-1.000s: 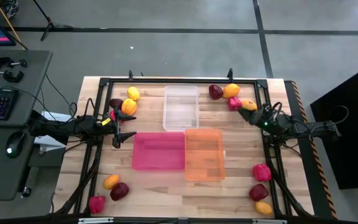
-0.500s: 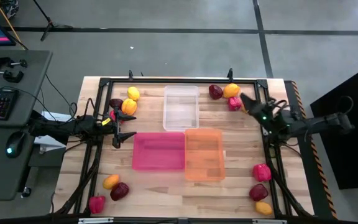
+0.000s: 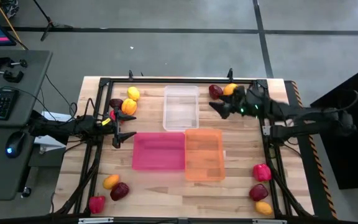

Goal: Sort produce into baskets
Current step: Put the lemon into the white bin

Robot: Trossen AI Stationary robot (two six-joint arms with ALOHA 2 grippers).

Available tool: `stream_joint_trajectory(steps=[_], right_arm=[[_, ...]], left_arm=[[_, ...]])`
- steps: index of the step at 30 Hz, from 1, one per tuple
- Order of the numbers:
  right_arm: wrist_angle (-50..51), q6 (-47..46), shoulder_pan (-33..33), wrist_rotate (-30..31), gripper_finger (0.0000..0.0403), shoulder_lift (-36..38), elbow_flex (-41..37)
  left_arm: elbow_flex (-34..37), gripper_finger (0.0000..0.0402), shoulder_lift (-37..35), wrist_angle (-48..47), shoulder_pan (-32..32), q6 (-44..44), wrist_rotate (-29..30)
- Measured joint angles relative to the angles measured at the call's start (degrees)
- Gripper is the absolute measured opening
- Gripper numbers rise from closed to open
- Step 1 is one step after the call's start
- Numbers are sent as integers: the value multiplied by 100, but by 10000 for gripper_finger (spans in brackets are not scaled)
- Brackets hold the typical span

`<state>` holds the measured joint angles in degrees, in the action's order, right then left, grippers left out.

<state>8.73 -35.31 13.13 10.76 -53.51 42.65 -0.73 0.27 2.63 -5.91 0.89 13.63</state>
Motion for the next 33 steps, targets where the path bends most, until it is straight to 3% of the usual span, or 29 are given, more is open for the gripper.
stream_joint_trajectory(steps=[4,6,10,13,16,23,33], right_arm=[[2377,254,954,-878,397,-376,1011],[3342,475,1401,-1018,397,-477,1255],[4569,493,2157,-912,397,-459,1294],[5255,245,2531,-245,397,-406,1156],[5587,-67,2718,434,397,-403,1023],[5475,-4,2945,349,397,-561,813],[5574,2006,3641,-194,397,-1990,811]], left_arm=[[0,328,0,0,-1,-2,-1],[0,328,0,0,-1,-1,-1],[2,328,0,0,-2,-2,0],[0,328,0,0,0,-2,-1],[0,328,-2,0,0,-2,-1],[0,328,-2,0,0,-2,-2],[0,328,-1,-2,-2,-2,-1]])
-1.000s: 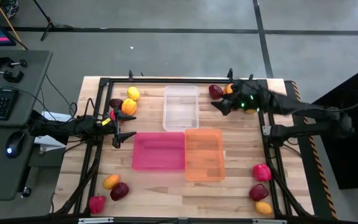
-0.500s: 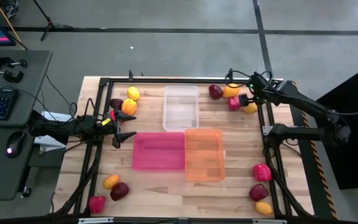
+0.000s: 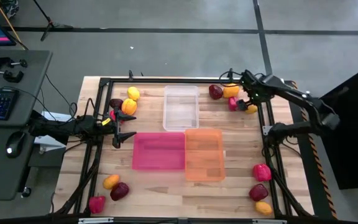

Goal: Sort produce into baskets
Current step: Put the lemon into the white bin

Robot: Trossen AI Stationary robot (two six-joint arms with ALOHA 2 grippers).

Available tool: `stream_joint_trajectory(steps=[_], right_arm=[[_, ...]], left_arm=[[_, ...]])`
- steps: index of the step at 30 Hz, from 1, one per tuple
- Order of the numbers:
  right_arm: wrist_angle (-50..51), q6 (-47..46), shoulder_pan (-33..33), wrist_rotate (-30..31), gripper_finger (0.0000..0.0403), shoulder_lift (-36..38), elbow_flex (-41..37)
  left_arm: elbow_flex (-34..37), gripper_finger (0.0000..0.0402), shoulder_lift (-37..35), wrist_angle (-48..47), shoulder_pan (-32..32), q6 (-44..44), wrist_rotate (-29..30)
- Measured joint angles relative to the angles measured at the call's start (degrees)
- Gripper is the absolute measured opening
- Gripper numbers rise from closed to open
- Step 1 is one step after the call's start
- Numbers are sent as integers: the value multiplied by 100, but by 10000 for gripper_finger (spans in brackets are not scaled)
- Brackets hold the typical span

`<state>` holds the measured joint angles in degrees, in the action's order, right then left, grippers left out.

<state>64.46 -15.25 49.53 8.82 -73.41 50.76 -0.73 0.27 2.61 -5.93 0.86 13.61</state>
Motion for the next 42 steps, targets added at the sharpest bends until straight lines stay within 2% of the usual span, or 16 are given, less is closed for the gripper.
stream_joint_trajectory(steps=[5,15,22,25,28,32,38,42], right_arm=[[-65,956,265,244,397,-849,0],[-913,1237,254,470,397,-1633,0],[-875,1482,173,490,394,-2070,10],[-721,1404,147,508,377,-2120,13],[-490,1402,151,687,337,-2051,13],[-336,1379,92,821,262,-1687,13],[413,835,-101,1020,259,-569,222],[56,12,-356,868,259,329,317]], left_arm=[[1,328,-1,0,1,0,1],[0,328,1,0,0,2,1],[1,328,0,2,2,1,1],[0,328,1,2,2,0,1],[2,328,-1,0,2,1,0],[2,328,1,0,0,2,1],[1,328,-1,0,0,2,-1],[0,328,0,1,2,0,0]])
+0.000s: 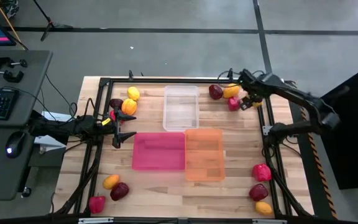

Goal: Sort produce into baskets
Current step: Put the lemon into the white bin

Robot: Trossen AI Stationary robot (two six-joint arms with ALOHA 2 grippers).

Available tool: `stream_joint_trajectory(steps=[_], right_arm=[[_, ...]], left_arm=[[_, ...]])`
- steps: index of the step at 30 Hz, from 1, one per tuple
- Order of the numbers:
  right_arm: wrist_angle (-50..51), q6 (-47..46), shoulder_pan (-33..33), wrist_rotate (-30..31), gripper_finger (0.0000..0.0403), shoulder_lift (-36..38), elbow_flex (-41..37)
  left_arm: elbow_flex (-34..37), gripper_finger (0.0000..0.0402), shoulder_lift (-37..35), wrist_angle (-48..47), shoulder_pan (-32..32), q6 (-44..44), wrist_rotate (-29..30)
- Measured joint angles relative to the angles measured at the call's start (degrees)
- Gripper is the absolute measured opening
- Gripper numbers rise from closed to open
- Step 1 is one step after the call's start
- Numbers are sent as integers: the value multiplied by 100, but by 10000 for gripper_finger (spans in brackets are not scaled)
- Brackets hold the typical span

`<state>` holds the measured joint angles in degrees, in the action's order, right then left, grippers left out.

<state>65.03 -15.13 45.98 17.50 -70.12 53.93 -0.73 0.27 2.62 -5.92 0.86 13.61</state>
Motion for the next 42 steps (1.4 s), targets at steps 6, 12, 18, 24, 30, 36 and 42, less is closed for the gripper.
stream_joint_trajectory(steps=[6,12,18,24,30,36,42], right_arm=[[-3019,-1435,-628,-2032,287,692,-591],[-6148,-2553,-1776,-2584,294,-35,-1175],[-7579,-2653,-2566,-2050,296,-1335,-823],[-7627,-2515,-2669,-2264,297,-2072,-221],[-7538,-2362,-2583,-1859,298,-2541,218],[-7439,-2235,-2525,-2519,298,-2760,359],[-6973,-2092,-2551,-2217,329,-2781,616]], left_arm=[[0,328,1,-1,-2,2,-1],[2,328,0,1,-2,0,2],[1,328,1,0,-2,0,1],[1,328,0,0,-2,2,-1],[0,328,-1,2,1,0,1],[2,328,-2,4,0,0,0],[0,328,1,101,-2,52,1]])
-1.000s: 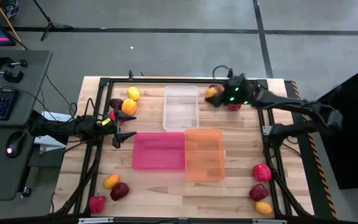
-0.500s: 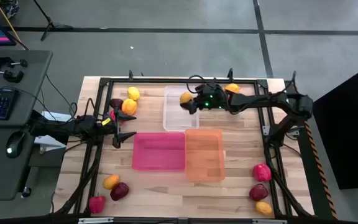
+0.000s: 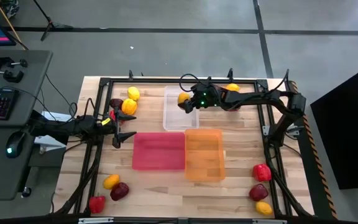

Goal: Sort produce into baskets
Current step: Put the lemon into the white bin

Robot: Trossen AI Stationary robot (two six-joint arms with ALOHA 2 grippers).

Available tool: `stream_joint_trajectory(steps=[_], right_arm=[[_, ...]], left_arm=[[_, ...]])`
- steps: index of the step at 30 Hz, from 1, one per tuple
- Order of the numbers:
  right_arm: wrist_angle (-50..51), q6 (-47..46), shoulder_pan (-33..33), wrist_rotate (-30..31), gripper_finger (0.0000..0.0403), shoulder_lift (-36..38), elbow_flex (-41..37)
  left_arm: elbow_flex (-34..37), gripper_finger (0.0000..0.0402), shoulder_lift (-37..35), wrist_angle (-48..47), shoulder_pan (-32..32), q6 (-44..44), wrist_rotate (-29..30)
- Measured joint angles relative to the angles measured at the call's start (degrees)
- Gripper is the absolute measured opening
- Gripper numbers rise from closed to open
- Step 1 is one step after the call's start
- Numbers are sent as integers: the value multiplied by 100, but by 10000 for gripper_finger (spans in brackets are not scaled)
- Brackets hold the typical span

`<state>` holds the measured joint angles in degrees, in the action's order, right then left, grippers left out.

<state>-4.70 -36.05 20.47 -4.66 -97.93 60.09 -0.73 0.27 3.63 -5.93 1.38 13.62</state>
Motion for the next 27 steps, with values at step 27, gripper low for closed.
stream_joint_trajectory(steps=[27], right_arm=[[3459,1339,448,314,378,9,2694]], left_arm=[[-4088,328,3824,-3459,1698,3217,-20]])
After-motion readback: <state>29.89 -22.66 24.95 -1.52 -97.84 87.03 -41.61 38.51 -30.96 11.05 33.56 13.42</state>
